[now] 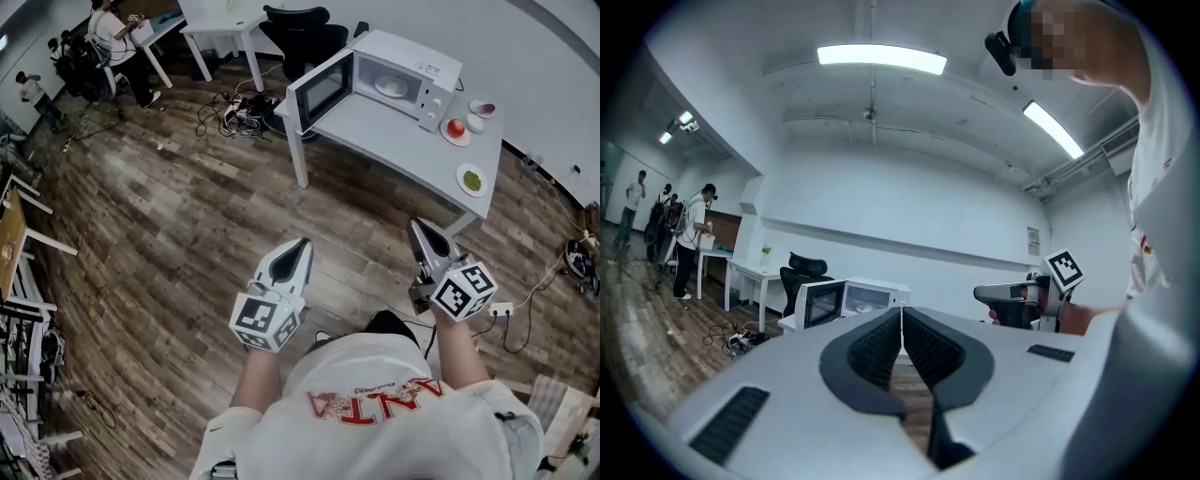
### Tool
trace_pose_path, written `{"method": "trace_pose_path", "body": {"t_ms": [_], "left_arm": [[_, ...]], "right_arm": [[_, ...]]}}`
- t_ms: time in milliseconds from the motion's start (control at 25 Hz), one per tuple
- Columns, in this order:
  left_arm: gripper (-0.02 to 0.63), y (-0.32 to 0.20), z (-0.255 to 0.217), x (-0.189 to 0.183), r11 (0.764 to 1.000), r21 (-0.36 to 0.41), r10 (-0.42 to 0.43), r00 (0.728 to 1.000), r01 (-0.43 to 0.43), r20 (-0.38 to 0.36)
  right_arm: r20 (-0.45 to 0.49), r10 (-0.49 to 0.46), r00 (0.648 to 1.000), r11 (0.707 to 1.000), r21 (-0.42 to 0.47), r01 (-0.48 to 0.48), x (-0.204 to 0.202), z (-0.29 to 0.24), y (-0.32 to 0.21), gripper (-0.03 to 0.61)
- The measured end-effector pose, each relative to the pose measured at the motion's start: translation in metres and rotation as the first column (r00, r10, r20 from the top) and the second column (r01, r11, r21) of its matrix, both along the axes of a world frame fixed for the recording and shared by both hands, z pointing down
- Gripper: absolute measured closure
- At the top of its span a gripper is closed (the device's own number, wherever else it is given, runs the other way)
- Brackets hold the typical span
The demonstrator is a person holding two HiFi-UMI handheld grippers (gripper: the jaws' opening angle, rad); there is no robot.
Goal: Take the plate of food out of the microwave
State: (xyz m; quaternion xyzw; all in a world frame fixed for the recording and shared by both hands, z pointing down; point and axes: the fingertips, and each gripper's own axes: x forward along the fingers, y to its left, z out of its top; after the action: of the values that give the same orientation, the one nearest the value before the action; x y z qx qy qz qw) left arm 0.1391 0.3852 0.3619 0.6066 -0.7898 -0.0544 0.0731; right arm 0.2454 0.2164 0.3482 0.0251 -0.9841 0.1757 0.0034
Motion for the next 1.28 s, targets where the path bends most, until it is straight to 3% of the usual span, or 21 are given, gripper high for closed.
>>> {"method": "trace_pose_path", "body": {"t_ms": [280,600,1000,1280], "left_arm": [[0.6,-0.002,0.012,-0.021,1.0,0.002,-0.005,0.999,0.005,-0.038],[0.6,-0.038,0.009,-0.067,0.999,-0.021,-0.026,0.999,0.025,-0.021],[0.6,-0.152,-0.011,-0.113,0.999,-0.042,0.018,1.0,-0.018,0.017],[0.6,-0.232,-0.01,-0.139,0.998,-0.063,-0.009,1.0,0.009,0.0]], "right_arm": [[-0.028,0.02,0.999,0.999,-0.037,-0.021,-0.016,0.011,-0.013,0.58],[-0.019,-0.03,0.999,0.997,-0.065,0.029,-0.076,0.021,-0.048,0.58],[0.014,0.005,1.0,0.996,-0.089,-0.004,-0.124,0.012,-0.163,0.58],[0.006,0.021,1.0,0.989,-0.149,-0.02,-0.144,0.027,-0.25,0.58]]}}
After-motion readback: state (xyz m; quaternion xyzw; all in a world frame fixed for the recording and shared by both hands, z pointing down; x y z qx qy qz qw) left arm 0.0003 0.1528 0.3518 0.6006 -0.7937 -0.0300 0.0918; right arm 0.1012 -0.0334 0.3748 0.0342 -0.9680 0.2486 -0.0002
